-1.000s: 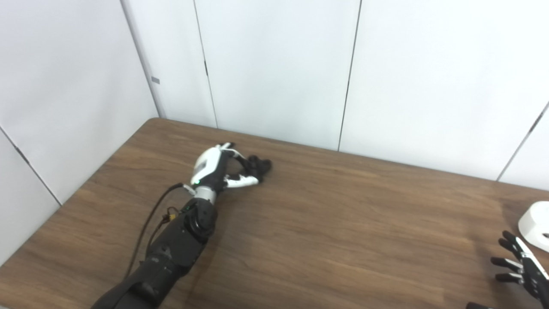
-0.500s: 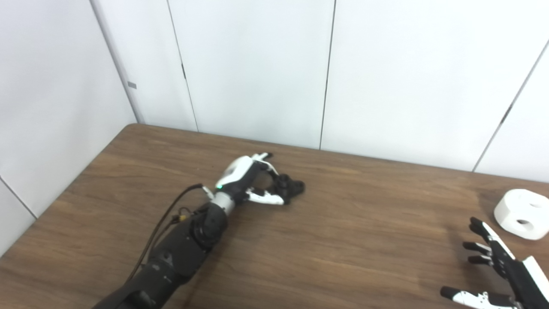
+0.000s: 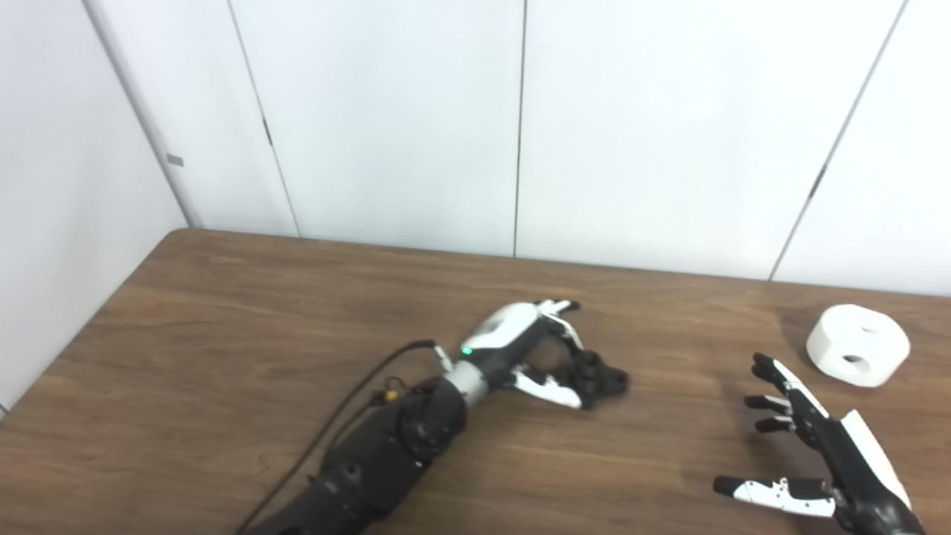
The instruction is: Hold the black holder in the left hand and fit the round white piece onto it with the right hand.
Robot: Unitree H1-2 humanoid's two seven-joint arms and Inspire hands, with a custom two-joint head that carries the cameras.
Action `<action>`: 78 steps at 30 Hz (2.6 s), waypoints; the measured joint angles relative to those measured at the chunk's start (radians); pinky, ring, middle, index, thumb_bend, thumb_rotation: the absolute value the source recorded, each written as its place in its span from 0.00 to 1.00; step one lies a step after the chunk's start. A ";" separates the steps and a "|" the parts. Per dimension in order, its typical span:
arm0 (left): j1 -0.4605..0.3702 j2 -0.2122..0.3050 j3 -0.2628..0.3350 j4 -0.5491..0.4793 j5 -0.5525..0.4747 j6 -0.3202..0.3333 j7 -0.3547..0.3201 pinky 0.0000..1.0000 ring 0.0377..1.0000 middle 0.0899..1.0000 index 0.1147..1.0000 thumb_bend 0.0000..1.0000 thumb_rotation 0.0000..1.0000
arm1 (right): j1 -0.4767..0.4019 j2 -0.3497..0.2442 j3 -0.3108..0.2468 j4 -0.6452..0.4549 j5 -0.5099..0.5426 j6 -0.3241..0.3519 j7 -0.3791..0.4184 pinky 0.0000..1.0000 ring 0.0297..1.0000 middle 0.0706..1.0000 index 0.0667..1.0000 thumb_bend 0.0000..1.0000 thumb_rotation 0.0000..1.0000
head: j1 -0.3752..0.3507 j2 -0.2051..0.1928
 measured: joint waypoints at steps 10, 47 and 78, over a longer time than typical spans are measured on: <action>-0.018 -0.014 -0.012 0.065 0.011 -0.083 -0.015 0.96 1.00 0.95 0.41 0.52 0.06 | -0.007 0.030 0.005 -0.015 -0.001 0.006 -0.001 0.67 0.79 0.92 0.94 0.82 0.22 | -0.084 0.014; -0.100 0.004 -0.072 0.235 0.105 -0.204 0.101 0.95 0.99 0.92 0.42 0.52 0.06 | -0.380 -0.231 0.064 -0.182 -0.686 0.394 0.216 0.75 0.92 0.95 0.90 0.89 0.26 | -0.663 -0.123; -0.102 0.015 -0.066 0.275 0.097 -0.271 0.114 0.95 0.99 0.93 0.42 0.52 0.06 | -0.641 -0.288 0.257 0.259 -0.894 0.441 0.622 1.00 1.00 1.00 0.94 1.00 0.42 | -0.677 -0.140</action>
